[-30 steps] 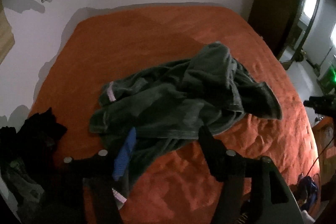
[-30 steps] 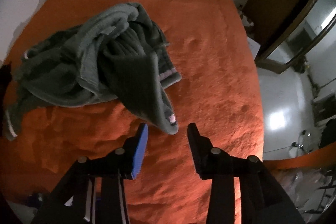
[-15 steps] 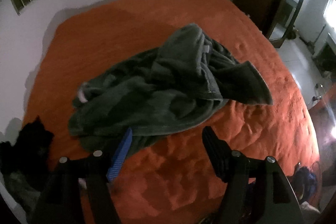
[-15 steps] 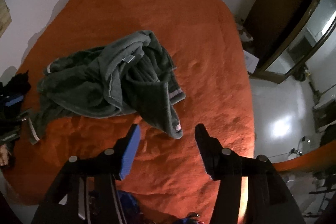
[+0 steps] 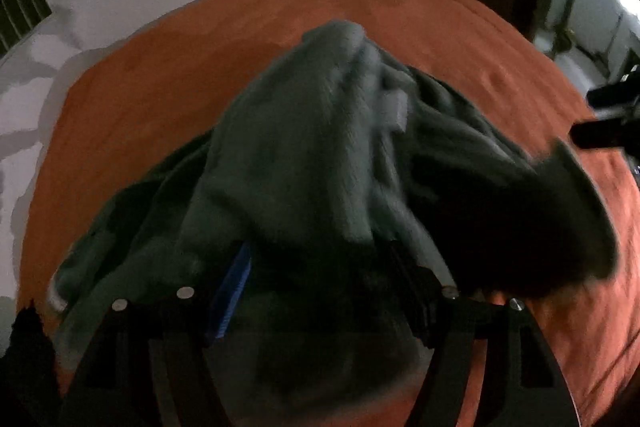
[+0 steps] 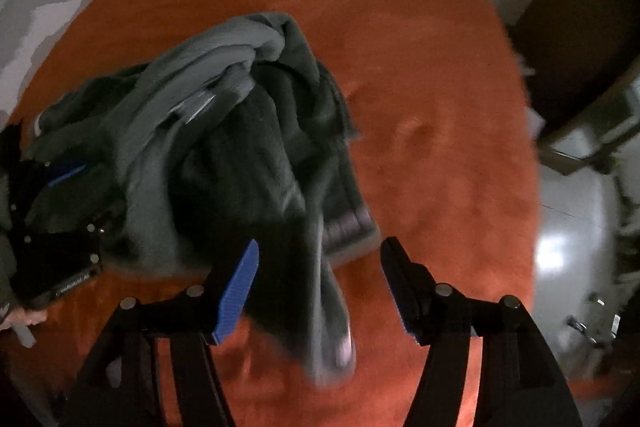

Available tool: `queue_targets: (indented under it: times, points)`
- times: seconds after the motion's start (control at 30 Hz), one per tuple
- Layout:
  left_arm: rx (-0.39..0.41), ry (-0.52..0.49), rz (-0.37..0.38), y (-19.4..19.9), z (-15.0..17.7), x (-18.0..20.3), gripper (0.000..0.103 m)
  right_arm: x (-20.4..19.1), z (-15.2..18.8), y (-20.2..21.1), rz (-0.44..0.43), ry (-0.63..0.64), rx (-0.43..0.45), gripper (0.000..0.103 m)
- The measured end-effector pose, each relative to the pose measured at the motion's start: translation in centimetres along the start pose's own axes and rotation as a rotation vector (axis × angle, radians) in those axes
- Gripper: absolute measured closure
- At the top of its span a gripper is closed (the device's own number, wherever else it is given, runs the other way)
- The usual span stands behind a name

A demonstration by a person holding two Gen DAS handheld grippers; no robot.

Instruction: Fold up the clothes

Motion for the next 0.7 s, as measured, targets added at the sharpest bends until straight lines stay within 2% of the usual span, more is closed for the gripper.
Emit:
queue_targets:
  times: [0.13,0.17,0.2,0.23,0.27,0.33,0.4,0.5,0.6,0.63,0.7]
  points:
    - [-0.048,-0.009,0.039,-4.6,-2.2,0.7,0.033,3.1,-2.8,-4.7,-0.049,0.008,0.034,0.04]
    - [-0.049,-0.016,0.048,-4.9,-2.4,0.8,0.057,3.7,-3.0,-5.3,-0.066,-0.001,0.035,0.04]
    - [-0.054,-0.024,0.056,-5.2,-2.7,0.8,0.086,4.2,-3.3,-5.9,-0.085,-0.011,0.032,0.04]
    - [-0.08,-0.031,0.058,-5.1,-2.9,0.5,0.092,4.7,-3.5,-6.4,-0.089,-0.018,0.021,0.04]
    - [-0.104,-0.038,0.057,-4.9,-3.2,0.1,0.093,5.1,-3.6,-6.8,-0.089,-0.024,0.008,0.042]
    - [-0.13,-0.058,0.025,-3.0,-4.5,-2.1,0.093,5.6,-4.3,-6.8,-0.079,-0.018,-0.017,0.059]
    - [-0.122,-0.112,-0.013,-0.3,-6.2,-5.1,0.093,6.1,-5.4,-6.2,-0.066,-0.001,-0.026,0.059]
    - [-0.078,-0.137,-0.138,4.3,-8.3,-13.1,0.093,5.0,-5.6,-4.9,-0.115,-0.044,-0.001,0.058]
    - [-0.087,-0.018,-0.226,6.0,-8.4,-20.7,0.093,3.8,-5.6,-3.7,-0.171,-0.093,0.028,0.058]
    - [-0.093,0.032,-0.254,6.2,-8.2,-23.1,0.093,3.4,-5.6,-3.2,-0.19,-0.11,0.038,0.056]
    - [-0.132,0.138,-0.282,5.4,-7.6,-27.0,0.093,0.9,-4.4,-2.6,-0.286,-0.128,0.072,0.048]
Point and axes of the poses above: each gripper's, at about its wrist camera, not at the fingertips, and y roughly against the way its jaws point, x to its right, z to its underside, the point moved 9 cm from there along -y, roughly the way its jaws point, and after that the axes turned 8 degrees about -z, right-handed, at the moved point
